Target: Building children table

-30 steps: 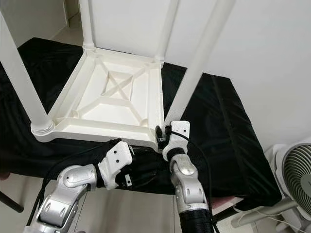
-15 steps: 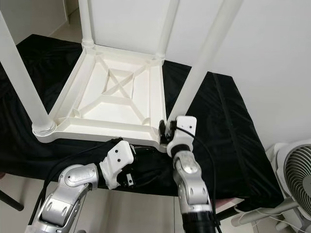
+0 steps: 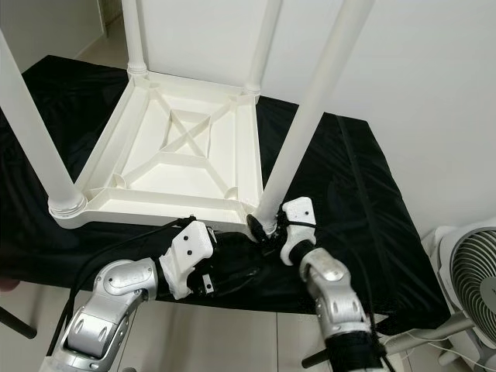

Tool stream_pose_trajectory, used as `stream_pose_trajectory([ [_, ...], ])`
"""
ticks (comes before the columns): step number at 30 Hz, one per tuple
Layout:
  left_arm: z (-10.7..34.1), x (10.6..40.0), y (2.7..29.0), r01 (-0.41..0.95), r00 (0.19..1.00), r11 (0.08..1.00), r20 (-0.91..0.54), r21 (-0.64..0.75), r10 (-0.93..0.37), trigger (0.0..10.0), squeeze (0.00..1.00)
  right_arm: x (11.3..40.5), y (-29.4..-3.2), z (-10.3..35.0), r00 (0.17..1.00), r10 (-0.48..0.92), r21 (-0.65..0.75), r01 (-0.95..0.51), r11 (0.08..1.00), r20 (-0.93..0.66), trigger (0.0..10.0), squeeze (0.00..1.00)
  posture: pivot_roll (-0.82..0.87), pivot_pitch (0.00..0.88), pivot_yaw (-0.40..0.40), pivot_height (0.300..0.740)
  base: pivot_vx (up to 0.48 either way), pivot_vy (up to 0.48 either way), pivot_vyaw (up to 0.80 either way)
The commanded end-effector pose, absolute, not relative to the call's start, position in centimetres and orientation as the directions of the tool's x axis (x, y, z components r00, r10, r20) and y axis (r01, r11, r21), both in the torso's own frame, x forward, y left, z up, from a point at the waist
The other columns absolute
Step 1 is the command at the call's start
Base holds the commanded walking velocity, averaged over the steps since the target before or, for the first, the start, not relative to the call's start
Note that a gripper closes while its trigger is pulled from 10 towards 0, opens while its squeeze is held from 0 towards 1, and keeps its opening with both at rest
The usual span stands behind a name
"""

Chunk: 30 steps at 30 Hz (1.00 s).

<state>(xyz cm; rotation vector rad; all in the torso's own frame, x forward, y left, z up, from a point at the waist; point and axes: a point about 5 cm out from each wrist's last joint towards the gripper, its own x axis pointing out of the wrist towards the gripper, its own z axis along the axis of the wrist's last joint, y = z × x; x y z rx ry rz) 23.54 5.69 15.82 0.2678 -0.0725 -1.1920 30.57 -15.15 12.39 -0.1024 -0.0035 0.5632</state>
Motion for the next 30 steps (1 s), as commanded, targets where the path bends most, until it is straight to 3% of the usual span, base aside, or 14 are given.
stream_pose_trajectory([
  [1, 15.9, 24.1, 5.6, 0.871, 0.453, 0.426, -0.063, 0.246, -0.889, 10.0, 0.0, 31.2, -15.9, 12.1, 0.82, 0.569, -0.128, -0.571, 0.811, -0.054, 10.0, 0.0, -0.02, 0.047, -0.145, 0.74, 0.0, 0.0, 0.0],
  [6, 15.9, 24.0, 5.5, 0.874, 0.446, 0.42, -0.062, 0.244, -0.893, 10.0, 0.0, 32.1, -16.2, 12.2, 0.791, 0.609, -0.148, -0.61, 0.778, -0.059, 10.0, 0.0, -0.02, 0.041, -0.137, 0.74, 0.0, 0.0, 0.0],
  [13, 16.0, 24.2, 5.1, 0.883, 0.428, 0.401, -0.066, 0.244, -0.901, 10.0, 0.0, 33.2, -14.4, 11.6, 0.716, 0.691, -0.139, -0.698, 0.702, -0.101, 10.0, 0.0, -0.01, 0.032, -0.134, 0.74, 0.0, 0.0, 0.0],
  [14, 16.0, 24.1, 5.1, 0.883, 0.427, 0.401, -0.065, 0.245, -0.902, 10.0, 0.0, 33.1, -14.1, 11.3, 0.709, 0.697, -0.136, -0.705, 0.696, -0.107, 3.5, 0.0, -0.01, 0.029, -0.138, 0.74, 0.0, 0.0, 0.0],
  [16, 16.0, 24.1, 5.1, 0.883, 0.427, 0.4, -0.065, 0.246, -0.902, 10.0, 0.0, 33.1, -14.0, 11.2, 0.704, 0.702, -0.135, -0.71, 0.691, -0.109, 3.5, 0.0, -0.01, 0.029, -0.138, 0.74, 0.0, 0.0, 0.0],
  [17, 16.0, 24.1, 5.0, 0.882, 0.428, 0.4, -0.065, 0.248, -0.902, 10.0, 0.0, 32.9, -13.8, 10.9, 0.69, 0.716, -0.129, -0.724, 0.678, -0.111, 0.0, 0.0, 0.0, 0.025, -0.147, 0.74, 0.0, 0.0, 0.0],
  [25, 16.0, 24.0, 4.9, 0.88, 0.433, 0.407, -0.063, 0.244, -0.899, 10.0, 0.0, 32.0, -13.8, 10.0, 0.679, 0.728, -0.078, -0.734, 0.675, -0.094, 0.0, 0.0, 0.0, 0.023, -0.157, 0.74, 0.0, 0.0, 0.0],
  [26, 15.9, 24.0, 4.9, 0.881, 0.432, 0.407, -0.062, 0.241, -0.9, 10.0, 0.0, 31.7, -13.8, 9.7, 0.696, 0.712, -0.051, -0.717, 0.695, -0.093, 7.4, 0.0, 0.0, 0.022, -0.162, 0.74, 0.0, 0.0, 0.0],
  [27, 15.9, 23.9, 4.9, 0.882, 0.432, 0.406, -0.062, 0.239, -0.9, 10.0, 0.0, 31.6, -13.8, 9.6, 0.702, 0.707, -0.04, -0.712, 0.701, -0.086, 10.0, 0.0, 0.0, 0.022, -0.163, 0.74, 0.0, 0.0, 0.0],
  [30, 15.9, 23.9, 4.8, 0.882, 0.431, 0.406, -0.062, 0.238, -0.9, 10.0, 0.0, 31.4, -13.7, 9.7, 0.708, 0.702, -0.028, -0.705, 0.709, -0.075, 10.0, 0.0, 0.0, 0.022, -0.163, 0.74, 0.0, 0.0, 0.0],
])
